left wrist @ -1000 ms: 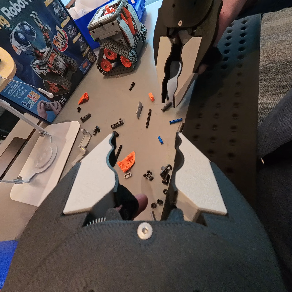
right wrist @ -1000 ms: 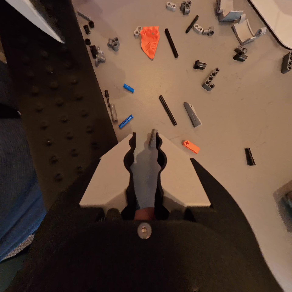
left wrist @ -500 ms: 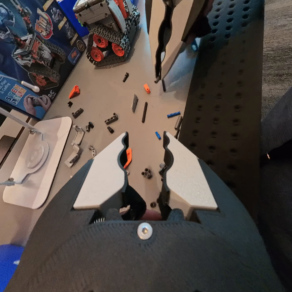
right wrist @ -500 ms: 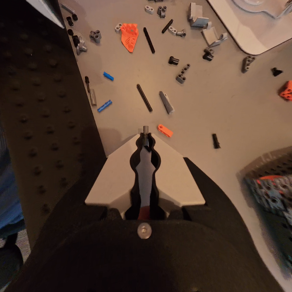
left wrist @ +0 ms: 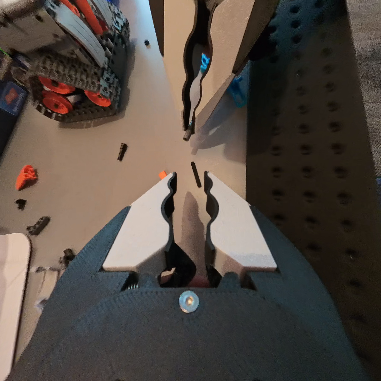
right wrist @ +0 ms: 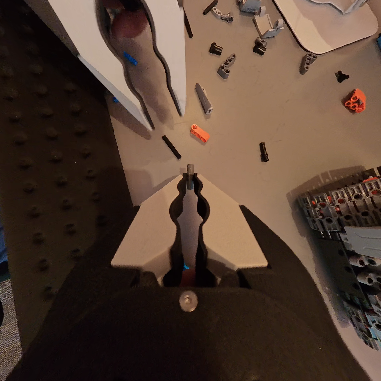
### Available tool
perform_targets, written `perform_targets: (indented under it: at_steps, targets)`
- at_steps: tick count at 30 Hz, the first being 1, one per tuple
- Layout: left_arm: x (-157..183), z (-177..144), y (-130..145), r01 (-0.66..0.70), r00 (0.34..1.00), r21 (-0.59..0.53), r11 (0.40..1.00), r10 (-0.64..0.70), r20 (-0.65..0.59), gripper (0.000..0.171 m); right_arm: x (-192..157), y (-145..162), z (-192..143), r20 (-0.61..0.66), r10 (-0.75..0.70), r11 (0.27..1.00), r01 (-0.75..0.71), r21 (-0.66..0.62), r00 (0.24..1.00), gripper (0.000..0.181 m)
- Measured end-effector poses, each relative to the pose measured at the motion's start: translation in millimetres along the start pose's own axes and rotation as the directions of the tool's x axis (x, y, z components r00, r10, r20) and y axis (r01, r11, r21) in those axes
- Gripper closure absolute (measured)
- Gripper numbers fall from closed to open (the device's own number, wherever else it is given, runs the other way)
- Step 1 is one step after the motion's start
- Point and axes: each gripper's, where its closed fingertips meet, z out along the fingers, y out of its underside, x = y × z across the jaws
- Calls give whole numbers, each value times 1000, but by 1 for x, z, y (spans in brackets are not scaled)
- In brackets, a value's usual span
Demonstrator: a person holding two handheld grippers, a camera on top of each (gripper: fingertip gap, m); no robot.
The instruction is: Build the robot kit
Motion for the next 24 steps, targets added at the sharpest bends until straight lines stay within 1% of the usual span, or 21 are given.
perform_targets:
  at_steps: [3, 6, 7, 9, 13, 17, 20, 24]
  targets:
    - [3, 18, 8, 19, 999, -58, 998, -21, -31, 148, -2, -1, 2, 10, -9, 1000, 8, 17, 1000, 177]
    - [5, 27, 15, 28, 998, -95, 995, -32, -45, 159, -1, 0, 3, 16, -7, 999, 6, 32, 1000, 178]
    - [6, 28, 16, 32, 998, -90, 995, -36, -46, 167, -1, 0, 4, 19, -6, 999, 5, 37, 1000, 178]
    - [5, 28, 16, 40, 998, -87, 995, -44, -43, 167, 0, 1, 4, 22, -6, 999, 5, 43, 1000, 178]
    - [3, 28, 16, 8, 1000, -77, 997, -10, -22, 168, 0, -3, 3, 26, -14, 998, 12, 61, 1000, 178]
    - [-1, 21, 20, -25, 1000, -70, 997, 26, 15, 169, 1, -10, 3, 17, -32, 996, 30, 81, 999, 177]
    - [-7, 11, 18, -24, 999, -45, 999, 26, 43, 169, 1, -18, 2, 11, -49, 994, 48, 101, 999, 177]
    - [-18, -8, 19, -40, 992, 5, 999, 39, 117, 169, 1, -31, 2, 2, -75, 989, 74, 126, 997, 177]
